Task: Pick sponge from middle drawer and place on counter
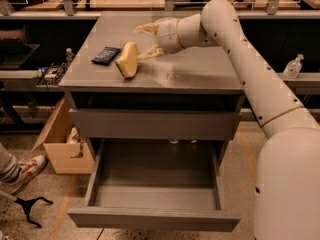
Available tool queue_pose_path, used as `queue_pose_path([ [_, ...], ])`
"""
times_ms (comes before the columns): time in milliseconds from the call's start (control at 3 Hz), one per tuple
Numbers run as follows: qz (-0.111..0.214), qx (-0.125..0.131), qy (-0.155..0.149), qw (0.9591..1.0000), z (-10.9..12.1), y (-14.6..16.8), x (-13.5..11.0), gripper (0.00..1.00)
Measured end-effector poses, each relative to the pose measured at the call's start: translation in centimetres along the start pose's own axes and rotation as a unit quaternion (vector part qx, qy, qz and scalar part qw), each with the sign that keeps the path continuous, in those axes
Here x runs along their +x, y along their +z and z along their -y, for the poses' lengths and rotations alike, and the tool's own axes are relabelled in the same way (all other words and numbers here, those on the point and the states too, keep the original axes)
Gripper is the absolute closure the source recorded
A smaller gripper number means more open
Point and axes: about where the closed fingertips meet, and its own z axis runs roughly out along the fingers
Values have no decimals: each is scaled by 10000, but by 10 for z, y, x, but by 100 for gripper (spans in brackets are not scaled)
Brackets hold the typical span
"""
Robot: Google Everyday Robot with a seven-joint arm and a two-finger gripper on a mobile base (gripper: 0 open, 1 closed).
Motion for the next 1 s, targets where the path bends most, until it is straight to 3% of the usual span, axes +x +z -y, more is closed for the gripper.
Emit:
queue_pose_path([
  [333,23,-17,2,10000,-1,3,-1,0],
  [667,24,-17,2,10000,-1,4,-1,0],
  [1000,18,163,25,9999,4,-6,0,0],
])
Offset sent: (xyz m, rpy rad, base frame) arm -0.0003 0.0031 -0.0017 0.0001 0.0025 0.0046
